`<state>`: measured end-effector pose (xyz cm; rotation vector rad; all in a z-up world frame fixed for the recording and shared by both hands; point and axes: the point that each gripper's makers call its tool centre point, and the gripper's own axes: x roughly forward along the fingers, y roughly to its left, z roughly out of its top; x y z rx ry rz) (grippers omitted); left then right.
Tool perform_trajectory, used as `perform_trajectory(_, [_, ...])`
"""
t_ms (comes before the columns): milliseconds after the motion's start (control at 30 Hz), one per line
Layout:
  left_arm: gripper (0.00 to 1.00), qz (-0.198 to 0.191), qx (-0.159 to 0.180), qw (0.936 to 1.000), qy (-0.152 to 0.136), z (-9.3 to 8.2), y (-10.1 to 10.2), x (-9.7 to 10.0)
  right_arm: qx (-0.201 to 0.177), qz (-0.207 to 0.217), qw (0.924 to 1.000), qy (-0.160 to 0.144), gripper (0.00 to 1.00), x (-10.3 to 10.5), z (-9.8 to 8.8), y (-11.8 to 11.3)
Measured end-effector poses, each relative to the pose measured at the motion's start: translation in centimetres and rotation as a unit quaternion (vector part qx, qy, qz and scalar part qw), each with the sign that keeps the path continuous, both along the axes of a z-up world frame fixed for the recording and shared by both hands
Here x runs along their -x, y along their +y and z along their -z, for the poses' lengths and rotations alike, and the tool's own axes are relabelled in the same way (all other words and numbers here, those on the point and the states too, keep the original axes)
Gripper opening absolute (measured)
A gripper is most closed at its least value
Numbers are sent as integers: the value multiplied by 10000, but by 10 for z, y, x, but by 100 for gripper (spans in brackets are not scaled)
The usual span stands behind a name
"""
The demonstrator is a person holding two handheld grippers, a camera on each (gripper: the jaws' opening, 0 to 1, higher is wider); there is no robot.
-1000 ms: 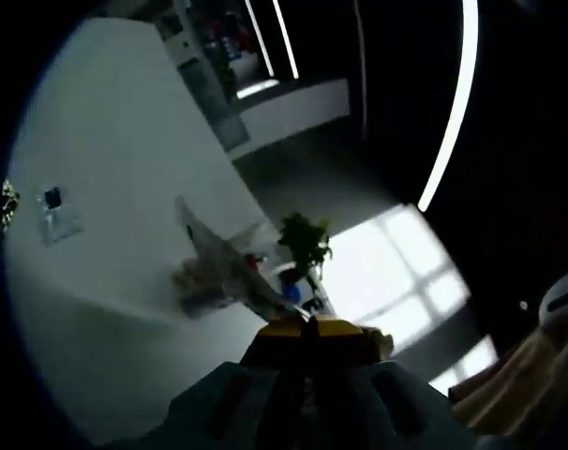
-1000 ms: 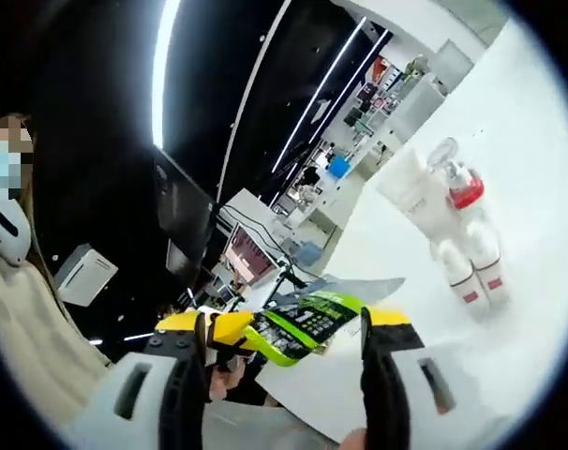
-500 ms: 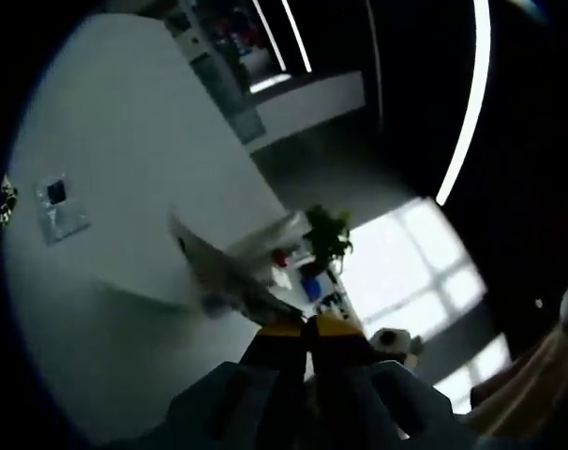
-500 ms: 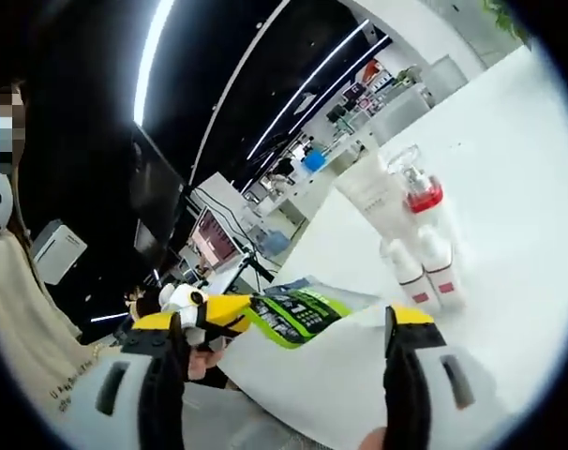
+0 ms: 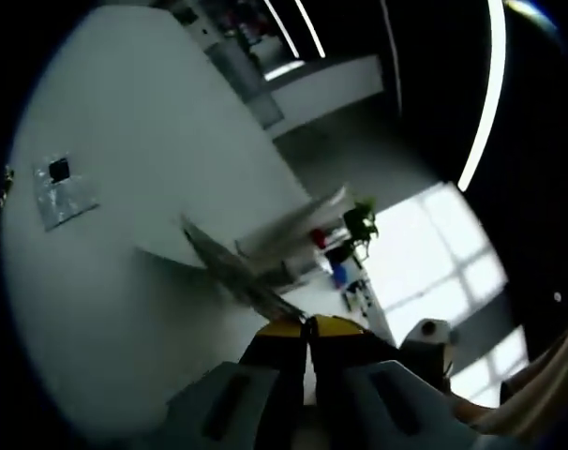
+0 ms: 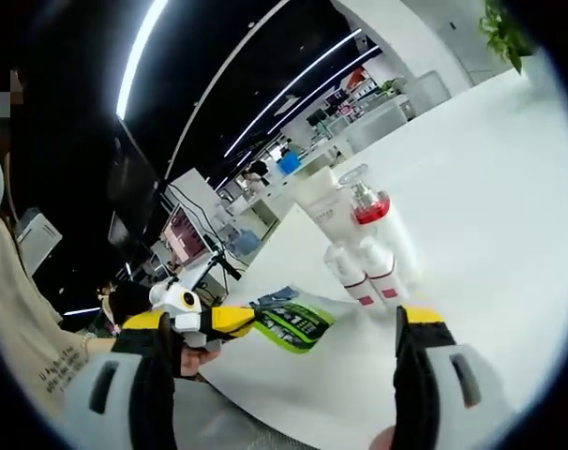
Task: Arrange the skincare products in the storage area until every visible bottle or jar stands upright without overlapping.
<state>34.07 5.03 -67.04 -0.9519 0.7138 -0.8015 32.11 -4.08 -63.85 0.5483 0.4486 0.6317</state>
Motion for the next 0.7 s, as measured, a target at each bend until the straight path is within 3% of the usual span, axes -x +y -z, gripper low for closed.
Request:
perform_trajectory(433, [0, 54, -625, 9966, 539, 58, 5, -2, 410, 30, 9991, 31, 100, 8, 10, -6])
perform_trajectory(700, [0, 152, -1048, 9921, 672, 82, 14, -1, 361, 135, 9992, 42, 100, 6, 10, -10])
